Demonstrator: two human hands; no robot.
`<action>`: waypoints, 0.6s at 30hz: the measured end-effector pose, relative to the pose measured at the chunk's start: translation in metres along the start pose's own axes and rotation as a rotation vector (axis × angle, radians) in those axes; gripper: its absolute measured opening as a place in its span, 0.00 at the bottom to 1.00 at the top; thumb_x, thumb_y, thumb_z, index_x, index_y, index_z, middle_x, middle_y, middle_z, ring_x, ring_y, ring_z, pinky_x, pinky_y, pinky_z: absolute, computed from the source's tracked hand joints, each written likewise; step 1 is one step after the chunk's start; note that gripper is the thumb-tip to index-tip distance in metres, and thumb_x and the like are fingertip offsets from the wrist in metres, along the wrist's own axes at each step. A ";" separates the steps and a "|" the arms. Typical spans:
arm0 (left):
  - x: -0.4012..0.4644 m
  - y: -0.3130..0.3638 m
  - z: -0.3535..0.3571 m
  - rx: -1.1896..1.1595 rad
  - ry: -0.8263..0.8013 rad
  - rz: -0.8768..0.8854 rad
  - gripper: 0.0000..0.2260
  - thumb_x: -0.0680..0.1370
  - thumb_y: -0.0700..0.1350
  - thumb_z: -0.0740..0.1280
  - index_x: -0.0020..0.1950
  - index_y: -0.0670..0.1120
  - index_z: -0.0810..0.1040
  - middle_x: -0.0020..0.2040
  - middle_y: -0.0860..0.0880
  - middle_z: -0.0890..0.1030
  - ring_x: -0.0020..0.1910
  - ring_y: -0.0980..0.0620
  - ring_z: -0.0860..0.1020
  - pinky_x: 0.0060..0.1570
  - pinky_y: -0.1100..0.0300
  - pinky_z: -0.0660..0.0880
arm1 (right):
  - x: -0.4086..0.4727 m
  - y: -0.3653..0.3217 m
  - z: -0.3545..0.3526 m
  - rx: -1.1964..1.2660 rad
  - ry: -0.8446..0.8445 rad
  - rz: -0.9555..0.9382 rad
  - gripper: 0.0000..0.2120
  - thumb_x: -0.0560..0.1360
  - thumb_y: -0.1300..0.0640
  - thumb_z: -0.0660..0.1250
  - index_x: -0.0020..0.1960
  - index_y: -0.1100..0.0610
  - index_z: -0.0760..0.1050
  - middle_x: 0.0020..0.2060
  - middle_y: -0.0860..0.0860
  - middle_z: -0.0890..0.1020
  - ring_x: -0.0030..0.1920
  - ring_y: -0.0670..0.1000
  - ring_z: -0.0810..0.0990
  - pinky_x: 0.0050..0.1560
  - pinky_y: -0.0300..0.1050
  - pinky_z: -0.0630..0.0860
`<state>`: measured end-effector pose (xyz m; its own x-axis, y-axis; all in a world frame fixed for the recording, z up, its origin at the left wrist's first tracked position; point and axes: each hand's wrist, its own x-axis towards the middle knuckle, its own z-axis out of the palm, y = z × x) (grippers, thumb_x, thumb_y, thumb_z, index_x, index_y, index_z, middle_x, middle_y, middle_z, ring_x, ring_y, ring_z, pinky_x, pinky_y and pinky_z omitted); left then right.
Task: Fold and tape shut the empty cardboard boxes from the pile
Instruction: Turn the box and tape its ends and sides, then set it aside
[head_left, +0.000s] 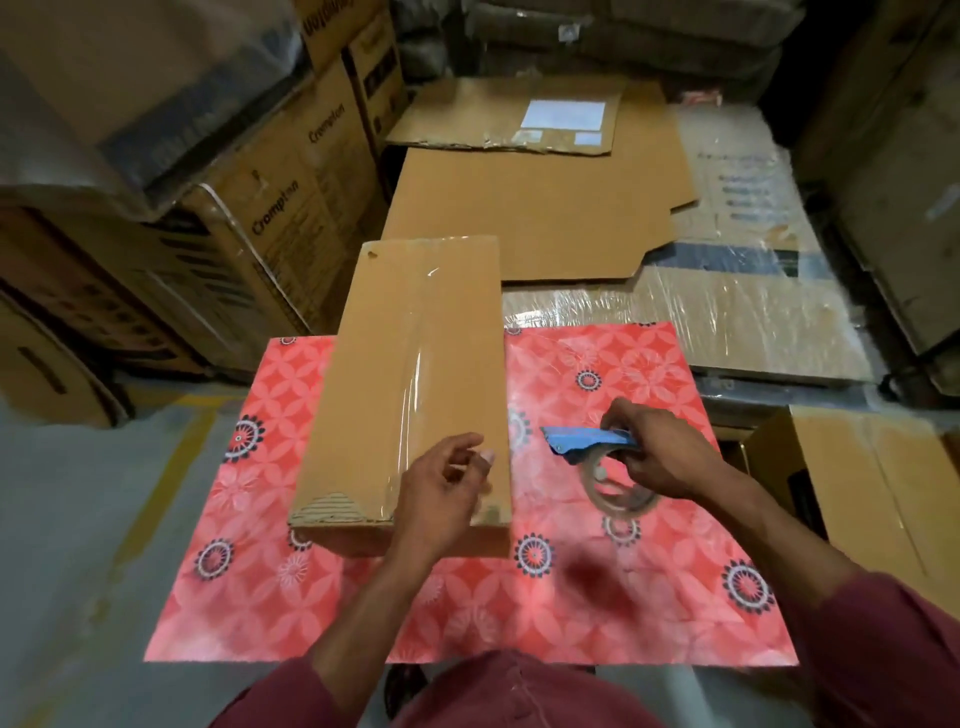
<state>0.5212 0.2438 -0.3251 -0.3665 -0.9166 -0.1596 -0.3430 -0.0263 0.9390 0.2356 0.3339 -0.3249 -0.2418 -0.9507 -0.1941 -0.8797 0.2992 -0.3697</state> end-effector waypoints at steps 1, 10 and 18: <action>0.000 0.004 -0.003 -0.165 -0.016 -0.143 0.08 0.82 0.49 0.70 0.58 0.48 0.83 0.47 0.44 0.86 0.36 0.53 0.84 0.38 0.54 0.82 | -0.003 -0.020 -0.013 0.042 0.030 -0.017 0.22 0.69 0.57 0.72 0.59 0.42 0.70 0.49 0.49 0.84 0.48 0.57 0.82 0.39 0.51 0.75; 0.005 0.023 -0.084 -0.818 -0.308 -0.592 0.31 0.80 0.70 0.59 0.59 0.43 0.80 0.46 0.44 0.85 0.37 0.45 0.80 0.37 0.55 0.75 | 0.004 -0.190 -0.064 -0.060 0.060 -0.218 0.29 0.62 0.41 0.69 0.63 0.43 0.79 0.47 0.45 0.76 0.45 0.50 0.78 0.41 0.48 0.75; 0.010 0.000 -0.151 -0.876 -0.168 -0.578 0.15 0.83 0.53 0.65 0.52 0.43 0.85 0.42 0.44 0.84 0.35 0.48 0.80 0.35 0.56 0.77 | 0.024 -0.266 -0.033 -0.194 0.068 -0.273 0.27 0.61 0.29 0.70 0.53 0.44 0.75 0.44 0.43 0.78 0.42 0.49 0.79 0.38 0.47 0.77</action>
<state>0.6482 0.1748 -0.2808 -0.4847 -0.6082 -0.6287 0.2148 -0.7794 0.5885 0.4501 0.2286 -0.2010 -0.0077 -0.9988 -0.0486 -0.9756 0.0181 -0.2188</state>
